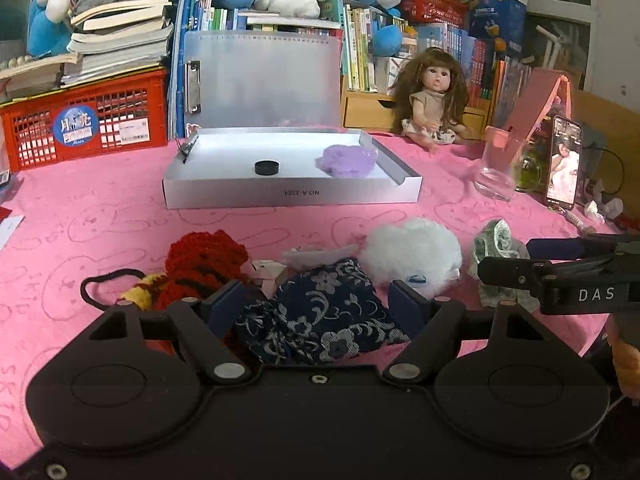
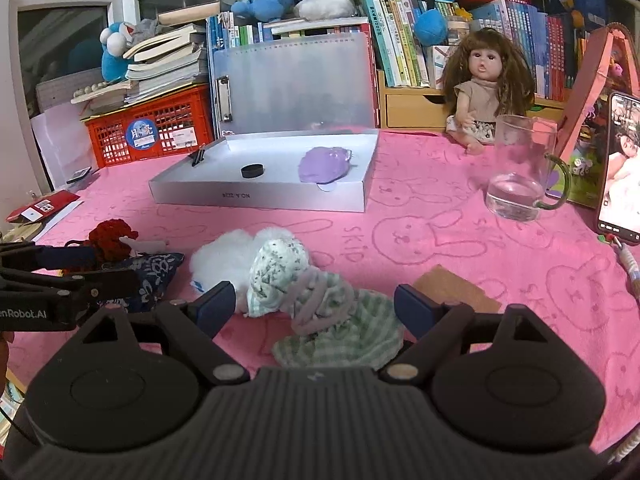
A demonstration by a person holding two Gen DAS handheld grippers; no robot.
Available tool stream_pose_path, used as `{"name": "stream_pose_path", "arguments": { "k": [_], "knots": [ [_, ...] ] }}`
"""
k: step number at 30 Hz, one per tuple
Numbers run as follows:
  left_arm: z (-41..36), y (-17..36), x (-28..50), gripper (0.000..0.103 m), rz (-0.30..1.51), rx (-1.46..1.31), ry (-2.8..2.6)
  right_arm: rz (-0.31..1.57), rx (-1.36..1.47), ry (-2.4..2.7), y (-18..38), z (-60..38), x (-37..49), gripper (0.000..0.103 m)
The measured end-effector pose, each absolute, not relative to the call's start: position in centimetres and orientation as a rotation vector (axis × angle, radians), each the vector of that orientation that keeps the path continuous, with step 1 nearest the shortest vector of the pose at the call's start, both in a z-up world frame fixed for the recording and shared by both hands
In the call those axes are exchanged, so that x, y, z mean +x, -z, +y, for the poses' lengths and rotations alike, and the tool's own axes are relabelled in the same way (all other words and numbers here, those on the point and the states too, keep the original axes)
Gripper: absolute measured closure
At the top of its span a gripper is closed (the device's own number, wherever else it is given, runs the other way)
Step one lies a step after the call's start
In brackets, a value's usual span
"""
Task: Organize objects
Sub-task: 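Grasp the blue floral pouch with left gripper while right grasps the green gingham dress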
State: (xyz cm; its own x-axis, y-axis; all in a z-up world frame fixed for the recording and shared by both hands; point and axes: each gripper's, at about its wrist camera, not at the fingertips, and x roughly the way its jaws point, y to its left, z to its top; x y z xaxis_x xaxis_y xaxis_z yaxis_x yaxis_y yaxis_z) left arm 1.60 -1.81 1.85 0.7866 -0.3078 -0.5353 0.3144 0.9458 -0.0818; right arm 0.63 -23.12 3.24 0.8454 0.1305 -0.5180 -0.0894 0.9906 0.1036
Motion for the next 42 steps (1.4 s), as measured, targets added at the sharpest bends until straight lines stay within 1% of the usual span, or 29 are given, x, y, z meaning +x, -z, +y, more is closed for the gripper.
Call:
{"name": "stream_pose_path", "arguments": {
  "k": [8,17,21,26,34,42],
  "knots": [
    [-2.3,-1.4,1.6,0.026,0.576,0.024,0.334,0.559,0.051,-0.111,-2.6,-22.6,0.6,0.011],
    [-3.1,-0.7,1.6,0.02,0.557,0.063,0.317,0.56,0.047,-0.096,-2.2,-22.6,0.5,0.011],
    [-3.5,-0.3,1.8,0.015,0.557,0.077,0.31,0.561,0.046,-0.095,-2.1,-22.6,0.5,0.011],
    [-4.2,0.2,1.9,0.011,0.556,0.117,0.296,0.561,0.033,-0.093,-1.9,-22.5,0.5,0.011],
    [-5.4,1.1,1.7,0.011,0.549,0.199,0.27,0.563,0.013,-0.087,-1.6,-22.2,0.4,0.011],
    [-4.9,0.9,1.8,0.011,0.55,0.159,0.28,0.559,-0.002,-0.074,-1.5,-22.2,0.5,0.01]
  ]
}}
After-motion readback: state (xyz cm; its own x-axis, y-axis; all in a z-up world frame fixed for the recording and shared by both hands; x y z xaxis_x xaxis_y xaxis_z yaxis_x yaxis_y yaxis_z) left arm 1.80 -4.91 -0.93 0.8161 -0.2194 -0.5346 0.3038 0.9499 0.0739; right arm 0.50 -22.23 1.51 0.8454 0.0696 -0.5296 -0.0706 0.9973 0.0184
